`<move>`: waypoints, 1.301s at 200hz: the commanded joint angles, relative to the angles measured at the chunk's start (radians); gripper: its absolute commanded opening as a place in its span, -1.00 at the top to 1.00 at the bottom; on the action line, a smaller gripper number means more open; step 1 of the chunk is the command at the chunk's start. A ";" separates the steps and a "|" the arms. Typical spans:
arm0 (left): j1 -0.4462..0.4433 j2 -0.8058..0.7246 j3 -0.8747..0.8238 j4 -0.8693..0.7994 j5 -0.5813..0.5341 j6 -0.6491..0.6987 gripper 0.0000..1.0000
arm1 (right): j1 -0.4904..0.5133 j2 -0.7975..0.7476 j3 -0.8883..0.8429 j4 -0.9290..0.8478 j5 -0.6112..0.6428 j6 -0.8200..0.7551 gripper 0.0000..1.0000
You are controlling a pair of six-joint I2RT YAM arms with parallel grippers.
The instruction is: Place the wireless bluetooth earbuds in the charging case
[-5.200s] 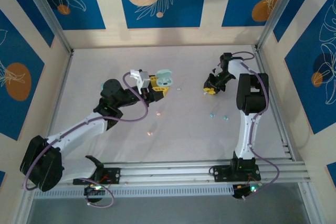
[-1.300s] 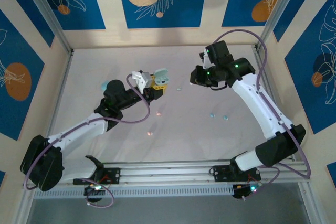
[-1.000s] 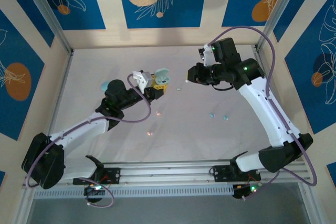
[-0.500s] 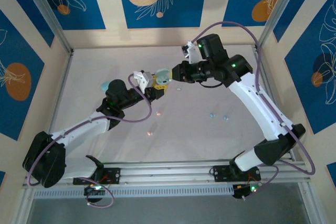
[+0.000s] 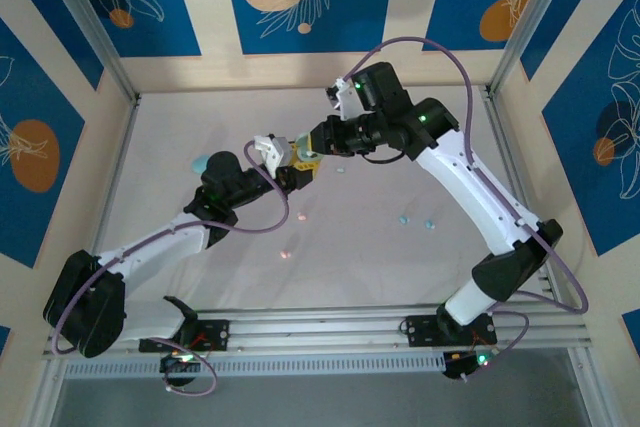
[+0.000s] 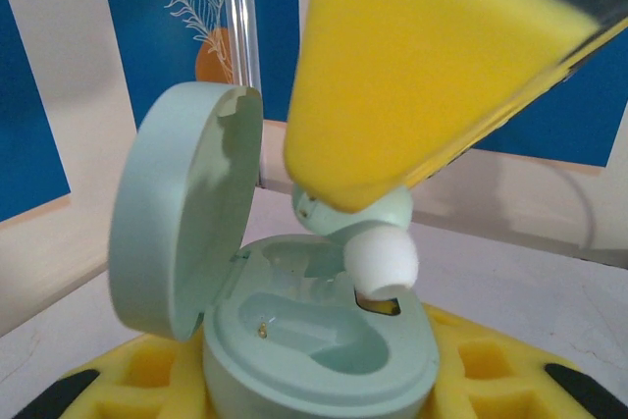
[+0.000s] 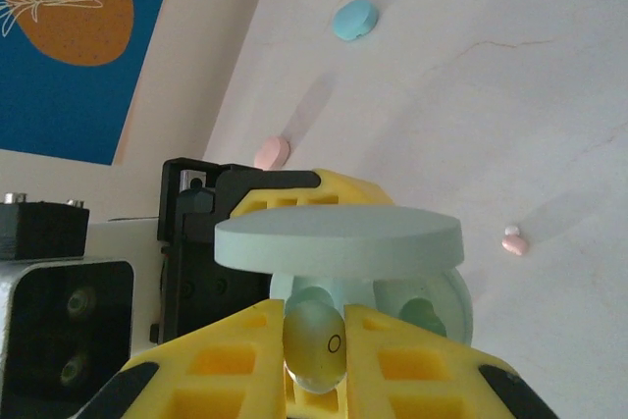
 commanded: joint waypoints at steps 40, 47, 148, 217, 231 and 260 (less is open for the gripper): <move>-0.009 0.009 0.037 0.054 0.022 -0.005 0.27 | 0.031 0.042 0.063 -0.052 0.051 -0.017 0.64; -0.010 0.010 0.039 0.054 0.022 -0.005 0.28 | 0.033 0.042 0.063 -0.057 0.053 -0.017 0.64; -0.010 0.022 0.049 0.064 0.017 -0.011 0.28 | 0.050 0.055 0.071 -0.098 0.064 -0.028 0.51; -0.010 0.024 0.051 0.065 0.020 -0.013 0.27 | 0.045 0.053 0.081 -0.086 0.014 -0.029 0.44; -0.009 0.024 0.050 0.063 0.018 -0.011 0.27 | 0.041 0.043 0.080 -0.079 -0.002 -0.026 0.42; -0.010 0.017 0.043 0.063 0.014 -0.010 0.27 | 0.023 -0.012 0.041 -0.023 -0.049 -0.042 0.35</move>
